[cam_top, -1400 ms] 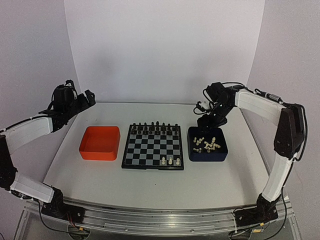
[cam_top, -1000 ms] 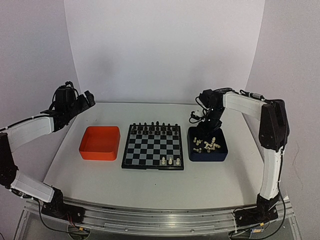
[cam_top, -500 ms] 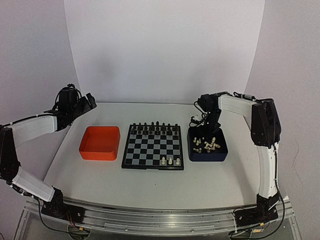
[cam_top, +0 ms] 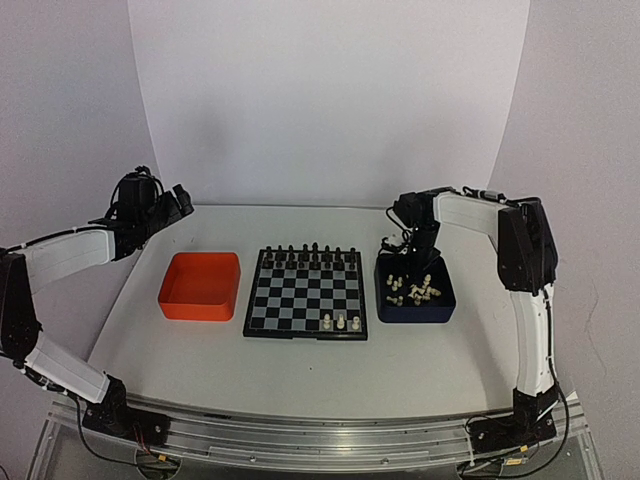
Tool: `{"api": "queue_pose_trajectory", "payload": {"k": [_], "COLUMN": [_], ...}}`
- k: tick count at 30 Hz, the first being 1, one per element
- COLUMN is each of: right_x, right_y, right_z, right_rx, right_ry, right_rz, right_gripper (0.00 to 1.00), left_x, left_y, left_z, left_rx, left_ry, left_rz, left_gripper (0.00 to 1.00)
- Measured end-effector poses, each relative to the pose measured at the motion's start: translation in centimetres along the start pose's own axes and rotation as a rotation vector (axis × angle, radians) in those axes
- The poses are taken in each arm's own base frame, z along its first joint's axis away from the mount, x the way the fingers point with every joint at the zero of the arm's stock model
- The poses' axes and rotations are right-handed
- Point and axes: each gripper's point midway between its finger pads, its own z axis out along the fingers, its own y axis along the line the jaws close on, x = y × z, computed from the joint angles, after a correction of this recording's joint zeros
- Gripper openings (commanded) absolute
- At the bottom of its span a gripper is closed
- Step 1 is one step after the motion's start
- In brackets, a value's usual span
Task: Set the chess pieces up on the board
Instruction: Pick up the chess piece from the storage box.
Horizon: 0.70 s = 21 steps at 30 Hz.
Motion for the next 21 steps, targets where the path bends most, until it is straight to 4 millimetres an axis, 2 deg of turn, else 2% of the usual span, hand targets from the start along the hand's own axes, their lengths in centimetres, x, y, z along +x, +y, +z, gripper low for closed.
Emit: {"api": "queue_pose_trajectory", "payload": {"k": [13,21], "right_x": [0.2,0.3], "right_y": [-0.4,-0.4], "right_z": [0.8,1.9], "right_rx": [0.02,0.014], "right_ry": [0.023,0.041], "right_rz": [-0.007,-0.006], "right_gripper": [0.33,0.31], "left_x": [0.0,-0.5], "left_y": [0.0,-0.2], "left_z": [0.0,-0.4], "left_rx": [0.0,0.007], "left_ry": [0.0,-0.012], "left_rz": [-0.001,-0.008], "left_gripper": [1.0,1.0]}}
